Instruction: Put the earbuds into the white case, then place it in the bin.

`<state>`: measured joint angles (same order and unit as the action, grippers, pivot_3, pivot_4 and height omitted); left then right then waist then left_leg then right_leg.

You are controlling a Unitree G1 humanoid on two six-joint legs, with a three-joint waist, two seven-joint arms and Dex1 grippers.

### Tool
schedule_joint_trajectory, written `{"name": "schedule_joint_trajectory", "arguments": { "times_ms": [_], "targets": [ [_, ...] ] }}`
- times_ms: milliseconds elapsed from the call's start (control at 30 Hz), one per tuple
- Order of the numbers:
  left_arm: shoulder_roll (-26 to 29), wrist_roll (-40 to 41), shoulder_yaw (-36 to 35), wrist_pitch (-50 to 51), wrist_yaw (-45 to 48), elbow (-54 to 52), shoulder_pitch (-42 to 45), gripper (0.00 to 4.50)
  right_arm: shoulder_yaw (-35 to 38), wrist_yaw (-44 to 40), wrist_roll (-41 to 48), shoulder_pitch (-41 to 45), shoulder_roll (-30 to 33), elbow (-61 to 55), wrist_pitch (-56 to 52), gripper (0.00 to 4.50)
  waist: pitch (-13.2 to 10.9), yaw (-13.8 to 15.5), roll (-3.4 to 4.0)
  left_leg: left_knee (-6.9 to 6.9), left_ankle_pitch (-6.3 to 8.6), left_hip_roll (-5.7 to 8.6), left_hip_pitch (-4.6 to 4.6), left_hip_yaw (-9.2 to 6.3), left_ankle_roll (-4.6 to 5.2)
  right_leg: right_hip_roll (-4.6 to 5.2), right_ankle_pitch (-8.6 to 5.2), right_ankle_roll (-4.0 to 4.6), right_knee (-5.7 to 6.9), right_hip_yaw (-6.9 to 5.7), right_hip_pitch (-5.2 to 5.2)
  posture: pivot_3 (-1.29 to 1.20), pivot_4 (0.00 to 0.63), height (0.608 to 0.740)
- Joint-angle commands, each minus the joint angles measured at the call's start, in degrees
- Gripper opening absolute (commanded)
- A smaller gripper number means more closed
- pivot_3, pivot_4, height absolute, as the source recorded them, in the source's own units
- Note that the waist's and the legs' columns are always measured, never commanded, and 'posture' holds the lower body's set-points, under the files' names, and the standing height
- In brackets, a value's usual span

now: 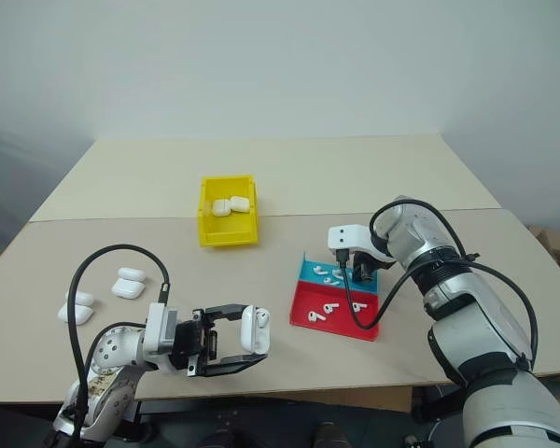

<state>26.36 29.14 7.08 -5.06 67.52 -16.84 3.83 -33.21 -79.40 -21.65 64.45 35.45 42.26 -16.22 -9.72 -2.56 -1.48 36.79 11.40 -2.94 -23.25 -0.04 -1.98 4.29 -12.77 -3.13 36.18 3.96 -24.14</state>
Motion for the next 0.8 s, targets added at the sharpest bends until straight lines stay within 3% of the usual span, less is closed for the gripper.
{"name": "schedule_joint_trajectory", "arguments": {
  "times_ms": [33,167,333,433,633,800],
  "targets": [
    [-0.2,0.6,-0.1,-0.5,-0.7,-2.1,0.3,2.8,3.1,0.0,0.5,0.5,1.9,-4.4,-0.8,0.66,0.0,0.0,0.0,0.0,0.0,0.0,0.0,0.0,0.0,0.0,0.0,0.0,0.0,0.0,-0.01,0.0,0.15,0.74],
    [-0.6,1.4,-0.3,0.4,-1.9,-2.9,0.6,2.8,10.1,-0.7,5.3,-0.3,5.1,-13.6,-7.1,0.66,0.0,0.1,0.02,0.0,0.0,0.0,-0.06,0.0,0.0,0.0,0.0,0.0,0.0,0.0,-0.05,0.0,0.15,0.74],
    [-1.3,3.0,-0.5,2.6,-3.6,-3.7,2.5,2.8,27.2,-1.1,18.5,-6.8,10.3,-36.7,-25.6,0.66,0.0,0.7,0.01,0.0,0.0,0.0,-0.1,-0.06,0.0,0.01,-0.01,-0.01,-0.04,-0.03,-0.02,0.0,0.15,0.74],
    [-1.8,4.2,-0.7,4.0,-4.1,-3.4,4.7,2.8,40.0,1.3,28.7,-10.7,9.6,-49.4,-39.0,0.66,0.0,1.1,0.01,0.01,0.0,0.0,-0.06,-0.06,0.0,0.01,-0.01,-0.02,-0.03,-0.04,0.0,0.0,0.15,0.74],
    [-3.8,7.4,-1.1,8.5,-5.6,-2.3,11.4,2.8,65.8,7.2,51.1,-16.6,-0.2,-69.6,-60.6,0.66,0.0,1.5,-0.01,0.04,0.0,0.0,0.01,-0.07,0.0,-0.03,-0.02,-0.06,0.0,-0.03,0.08,0.0,0.15,0.74],
    [-5.6,10.2,-1.1,11.9,-5.7,-1.2,15.8,2.8,76.7,16.5,66.3,-19.7,-14.3,-81.0,-68.1,0.66,0.0,1.4,0.03,0.08,0.0,0.0,-0.01,-0.09,0.0,-0.05,-0.03,-0.14,0.02,-0.02,0.1,0.0,0.15,0.74]
  ]
}}
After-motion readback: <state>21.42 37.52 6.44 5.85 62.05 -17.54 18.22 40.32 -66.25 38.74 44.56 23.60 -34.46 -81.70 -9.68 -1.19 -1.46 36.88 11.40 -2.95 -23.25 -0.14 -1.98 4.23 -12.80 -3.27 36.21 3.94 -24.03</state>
